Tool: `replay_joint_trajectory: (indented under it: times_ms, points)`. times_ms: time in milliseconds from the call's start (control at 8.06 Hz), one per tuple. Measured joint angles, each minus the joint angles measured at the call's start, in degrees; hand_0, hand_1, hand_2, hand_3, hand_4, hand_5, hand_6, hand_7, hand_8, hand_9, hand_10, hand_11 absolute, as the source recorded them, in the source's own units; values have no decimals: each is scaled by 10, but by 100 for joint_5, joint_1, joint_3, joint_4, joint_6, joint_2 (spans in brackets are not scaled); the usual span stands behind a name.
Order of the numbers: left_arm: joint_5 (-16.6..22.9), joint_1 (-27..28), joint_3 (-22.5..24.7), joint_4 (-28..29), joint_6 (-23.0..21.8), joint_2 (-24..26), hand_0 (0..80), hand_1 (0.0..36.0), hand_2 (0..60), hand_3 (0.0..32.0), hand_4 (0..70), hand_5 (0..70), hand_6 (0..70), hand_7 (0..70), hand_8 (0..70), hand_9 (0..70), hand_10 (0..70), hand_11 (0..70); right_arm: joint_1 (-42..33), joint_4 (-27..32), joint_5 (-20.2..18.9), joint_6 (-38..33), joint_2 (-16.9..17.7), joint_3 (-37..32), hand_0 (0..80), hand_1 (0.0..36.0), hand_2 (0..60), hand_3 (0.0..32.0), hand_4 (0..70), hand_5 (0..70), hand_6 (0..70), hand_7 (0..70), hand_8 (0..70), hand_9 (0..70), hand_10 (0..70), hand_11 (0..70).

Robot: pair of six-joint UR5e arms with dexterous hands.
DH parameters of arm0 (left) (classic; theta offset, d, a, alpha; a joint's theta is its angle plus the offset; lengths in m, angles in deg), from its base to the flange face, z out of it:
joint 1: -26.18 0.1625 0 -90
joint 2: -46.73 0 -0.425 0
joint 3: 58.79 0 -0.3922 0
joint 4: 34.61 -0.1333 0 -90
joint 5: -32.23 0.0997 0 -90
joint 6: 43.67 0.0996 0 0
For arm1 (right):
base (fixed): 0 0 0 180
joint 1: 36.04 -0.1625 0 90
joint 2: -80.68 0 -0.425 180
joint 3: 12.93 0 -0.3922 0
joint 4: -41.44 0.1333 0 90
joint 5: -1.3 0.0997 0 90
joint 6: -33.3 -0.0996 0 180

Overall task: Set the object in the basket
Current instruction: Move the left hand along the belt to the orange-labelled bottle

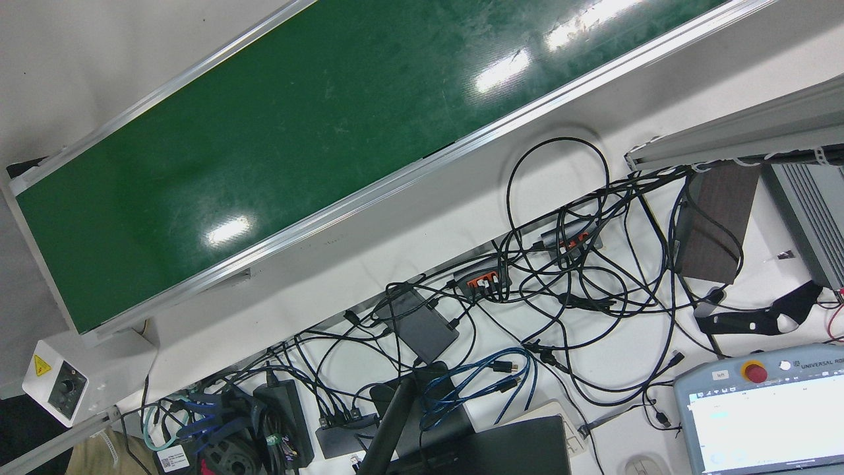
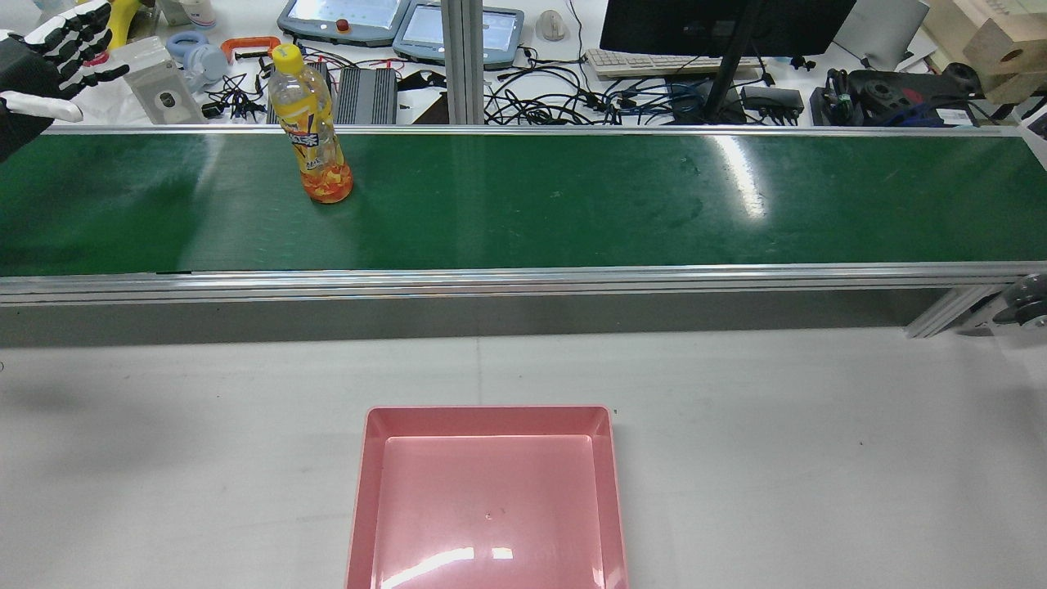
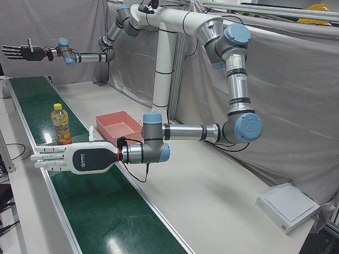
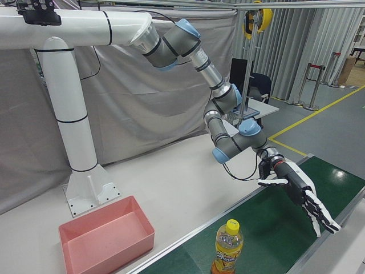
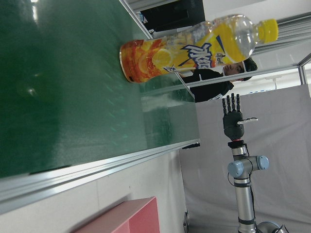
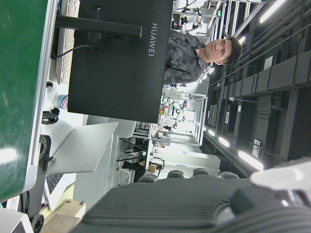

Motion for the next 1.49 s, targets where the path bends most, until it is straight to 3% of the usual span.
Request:
replay_joint_trajectory:
  times_ms: [496,745,1489]
  points:
    - [-87,194,-16,140,228,21,421,89,44,0,0,99,0,0,7,35,82,131,0,0,0,-2,0,3,0,0,0,0,0,0,0,0,0,0,0,0]
    - [-239,205,-21,286,222,27,423,70,0,0,0,101,0,0,5,33,73,117,0,0,0,1,0,1,0,0,0,0,0,0,0,0,0,0,0,0]
    - [-311,474,-172,424,190,33,418,101,83,0,0,108,0,1,4,30,71,117,0,0,0,-3,0,0,0,0,0,0,0,0,0,0,0,0,0,0]
